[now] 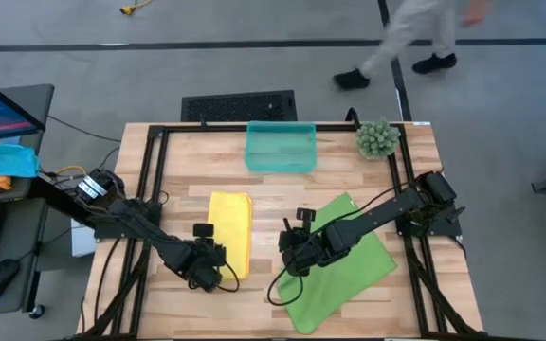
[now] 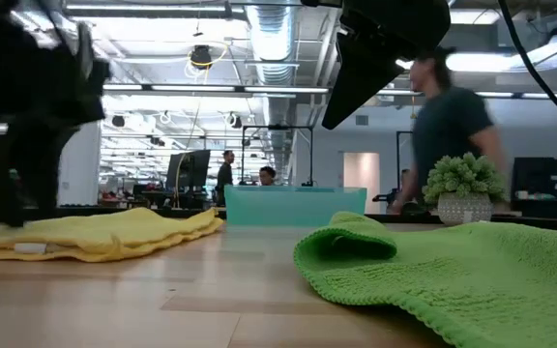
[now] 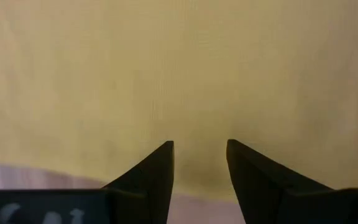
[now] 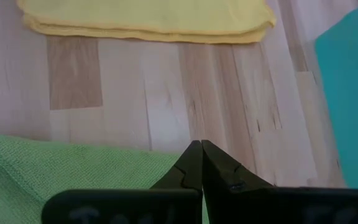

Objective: Roll microfiber towels into tight, uniform cylinder then place into a basket
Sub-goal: Fold the yellow microfiber towel

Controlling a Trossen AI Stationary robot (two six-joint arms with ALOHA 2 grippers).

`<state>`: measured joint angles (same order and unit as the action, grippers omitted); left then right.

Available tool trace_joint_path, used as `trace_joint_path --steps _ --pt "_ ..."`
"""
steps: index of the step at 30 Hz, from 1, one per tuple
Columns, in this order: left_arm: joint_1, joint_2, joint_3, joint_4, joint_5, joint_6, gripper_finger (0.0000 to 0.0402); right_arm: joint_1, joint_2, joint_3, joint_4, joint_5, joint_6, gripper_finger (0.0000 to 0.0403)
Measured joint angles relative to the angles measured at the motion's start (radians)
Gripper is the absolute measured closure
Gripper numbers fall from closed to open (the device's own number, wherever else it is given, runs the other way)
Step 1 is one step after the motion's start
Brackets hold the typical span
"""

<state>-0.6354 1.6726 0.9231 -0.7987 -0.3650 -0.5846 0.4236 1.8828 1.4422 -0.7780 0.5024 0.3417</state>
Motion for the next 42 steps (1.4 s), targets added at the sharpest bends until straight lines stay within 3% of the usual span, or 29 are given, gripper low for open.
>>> trace_joint_path --steps 8,15,28,37,42 --pt "-0.056 -0.001 0.056 -0.061 -0.043 -0.017 0.0260 0.001 0.000 0.000 0.001 0.000 0.000 0.0381" --pt "-0.177 -0.003 0.089 -0.192 -0.051 -0.190 0.0260 0.002 0.003 0.000 0.074 -0.007 -0.025 0.0381" --pt "-0.419 -0.003 0.089 -0.134 -0.137 -0.416 0.0260 0.035 0.005 -0.011 0.308 -0.068 -0.238 0.0381" --pt "-0.432 -0.003 0.089 -0.049 -0.198 -0.399 0.0260 0.068 0.022 -0.010 0.418 -0.125 -0.291 0.0381" --pt "-0.420 -0.003 0.089 -0.047 -0.177 -0.413 0.0260 0.064 0.096 -0.005 0.488 -0.240 -0.320 0.0381"
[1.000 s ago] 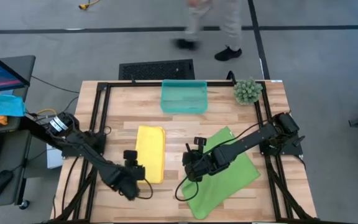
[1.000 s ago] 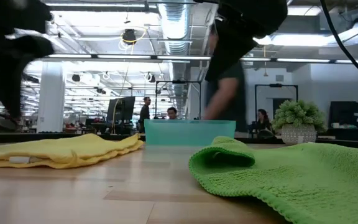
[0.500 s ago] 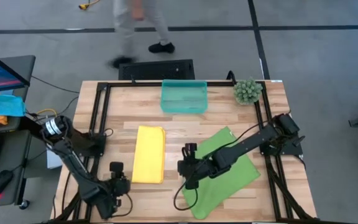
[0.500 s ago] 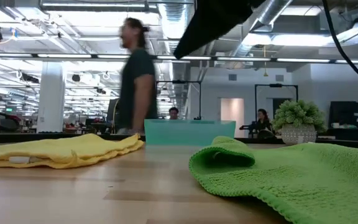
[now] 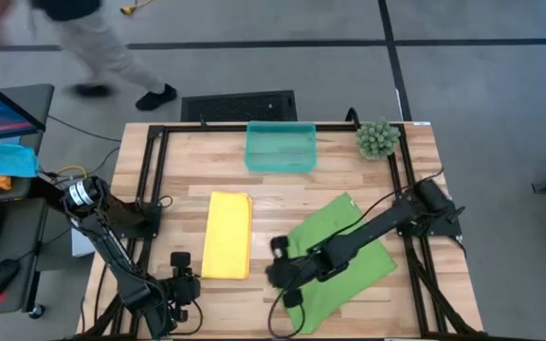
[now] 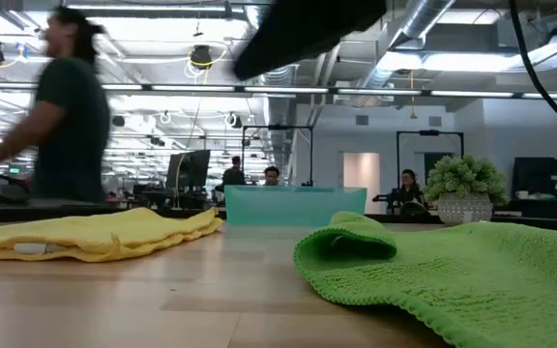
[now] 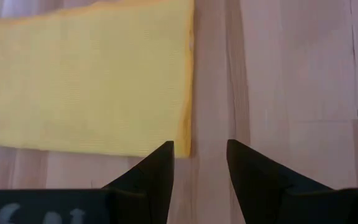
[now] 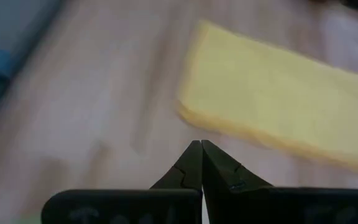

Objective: Roll microfiber towels into tight, uniform cylinder then place into a basket
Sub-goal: Fold the yellow microfiber towel

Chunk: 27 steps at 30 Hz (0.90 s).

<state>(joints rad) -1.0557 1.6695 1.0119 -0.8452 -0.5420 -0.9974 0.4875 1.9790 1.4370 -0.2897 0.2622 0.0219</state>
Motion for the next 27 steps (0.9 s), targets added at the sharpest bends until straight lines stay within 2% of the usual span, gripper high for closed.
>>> trace_joint_path --steps 2,4,7,11,18,21,23,27 --pt "0.006 0.000 0.000 0.010 0.026 0.003 0.0260 -0.004 0.018 -0.012 -0.038 -0.011 -0.037 0.0381" --pt "0.009 0.000 0.000 0.018 0.044 0.015 0.0259 -0.011 0.061 0.007 0.030 -0.014 -0.061 0.0380" --pt "0.015 0.001 -0.004 0.022 0.041 0.015 0.0251 -0.019 0.068 0.002 0.035 -0.003 -0.096 0.0368" --pt "0.018 0.003 -0.031 0.042 0.040 -0.003 0.0225 -0.038 0.096 0.001 0.100 -0.005 -0.143 0.0331" --pt "0.028 0.003 -0.055 0.057 0.045 -0.016 0.0175 -0.070 0.137 0.007 0.220 -0.073 -0.203 0.0245" --pt "0.032 0.007 -0.055 0.074 0.007 0.040 0.0172 -0.073 0.171 0.003 0.317 -0.103 -0.279 0.0215" --pt "0.039 0.023 -0.055 0.092 0.001 0.090 0.0172 -0.078 0.202 0.007 0.415 -0.161 -0.335 0.0200" --pt "0.060 0.074 -0.055 0.131 0.007 0.148 0.0178 -0.091 0.242 0.005 0.454 -0.215 -0.348 0.0185"
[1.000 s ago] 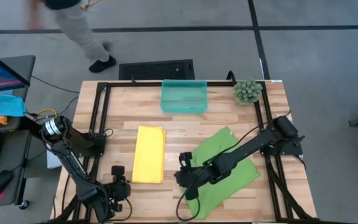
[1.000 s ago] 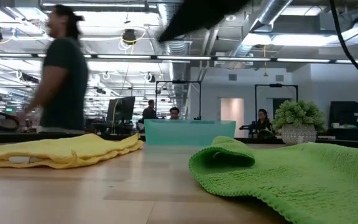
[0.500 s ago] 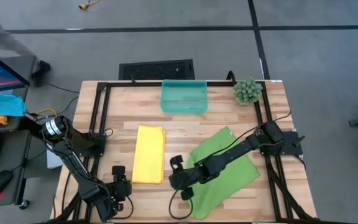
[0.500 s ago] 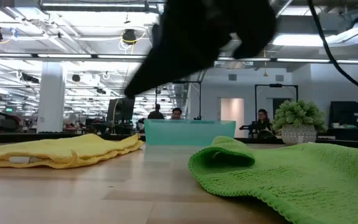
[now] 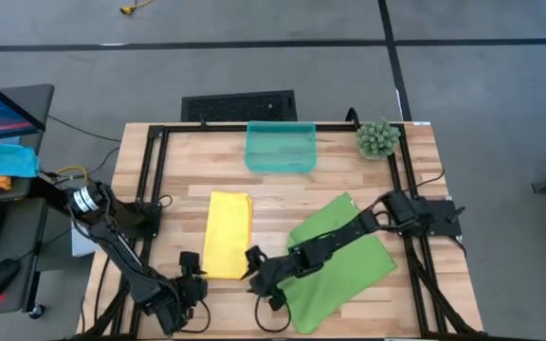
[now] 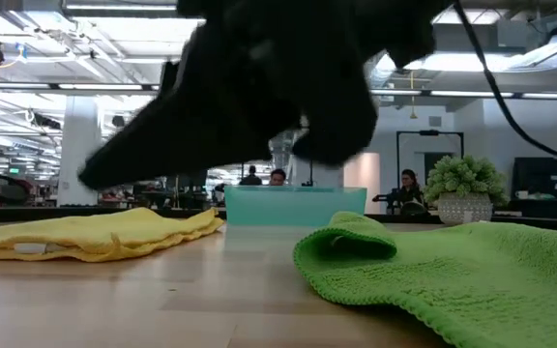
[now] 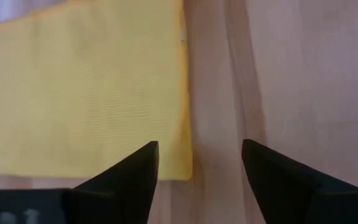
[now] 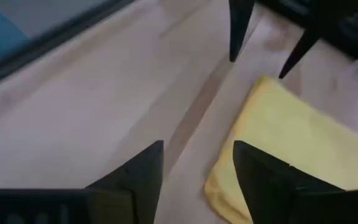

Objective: Roll microfiber towels into tight, uniform cylinder then place into a basket
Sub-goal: Fold the yellow microfiber towel

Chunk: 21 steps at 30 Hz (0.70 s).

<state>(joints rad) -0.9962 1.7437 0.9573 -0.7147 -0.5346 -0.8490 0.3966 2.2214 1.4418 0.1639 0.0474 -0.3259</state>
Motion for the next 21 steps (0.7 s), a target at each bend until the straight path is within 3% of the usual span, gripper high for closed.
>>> trace_joint_path --steps 7,21 --pt "0.003 0.050 0.002 -0.016 -0.008 -0.009 0.0191 -0.051 0.015 0.001 0.063 -0.097 0.015 0.0188" --pt "0.017 0.057 0.000 -0.145 -0.037 -0.038 0.0212 -0.082 0.105 0.004 0.098 -0.104 0.102 0.0189"
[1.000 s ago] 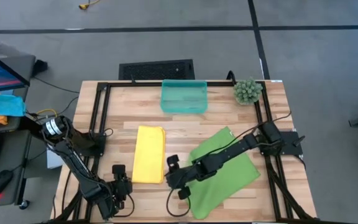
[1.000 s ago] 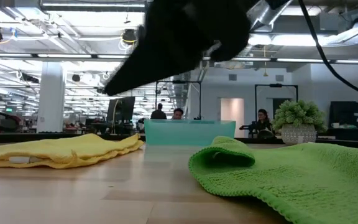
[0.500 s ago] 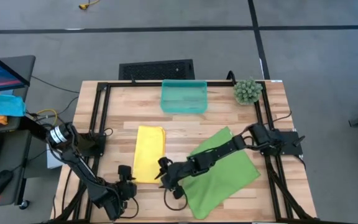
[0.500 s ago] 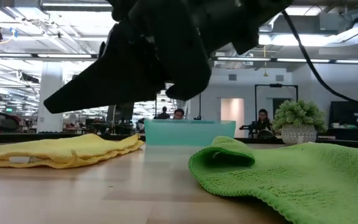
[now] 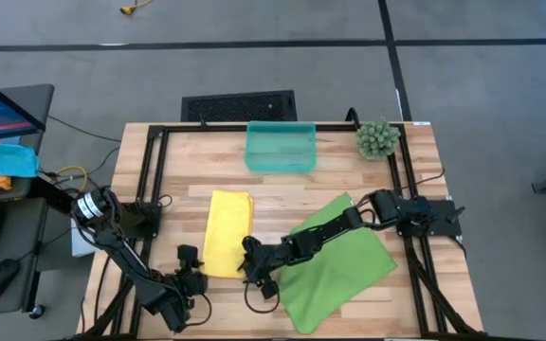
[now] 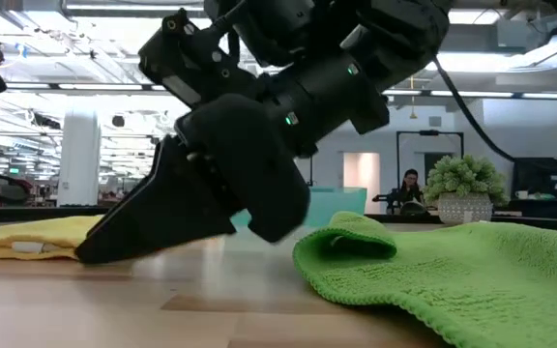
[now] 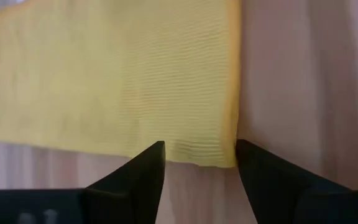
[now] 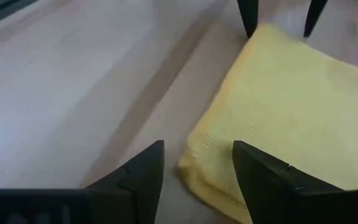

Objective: Roll microfiber towels into tight, uniform cylinder then place into a basket
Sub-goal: Fold the yellow microfiber towel

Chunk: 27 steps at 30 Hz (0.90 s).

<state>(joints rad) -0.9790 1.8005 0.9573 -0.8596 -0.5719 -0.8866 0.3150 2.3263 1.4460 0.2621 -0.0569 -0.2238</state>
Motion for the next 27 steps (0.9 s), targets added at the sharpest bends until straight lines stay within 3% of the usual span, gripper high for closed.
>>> trace_joint_path --steps 12,22,24,27 --pt "0.029 -0.005 -0.056 0.092 0.035 0.036 0.0254 -0.010 -0.003 0.003 -0.054 0.003 0.118 0.0219" --pt "0.029 -0.002 -0.055 0.150 0.048 0.034 0.0385 -0.001 -0.004 0.002 -0.049 0.010 0.119 0.0359" --pt "0.029 -0.001 -0.055 0.161 0.032 0.034 0.0394 0.005 -0.004 0.010 -0.058 0.010 0.119 0.0385" --pt "0.029 -0.001 -0.056 0.178 0.017 0.032 0.0391 0.012 -0.004 0.036 -0.111 0.009 0.120 0.0388"
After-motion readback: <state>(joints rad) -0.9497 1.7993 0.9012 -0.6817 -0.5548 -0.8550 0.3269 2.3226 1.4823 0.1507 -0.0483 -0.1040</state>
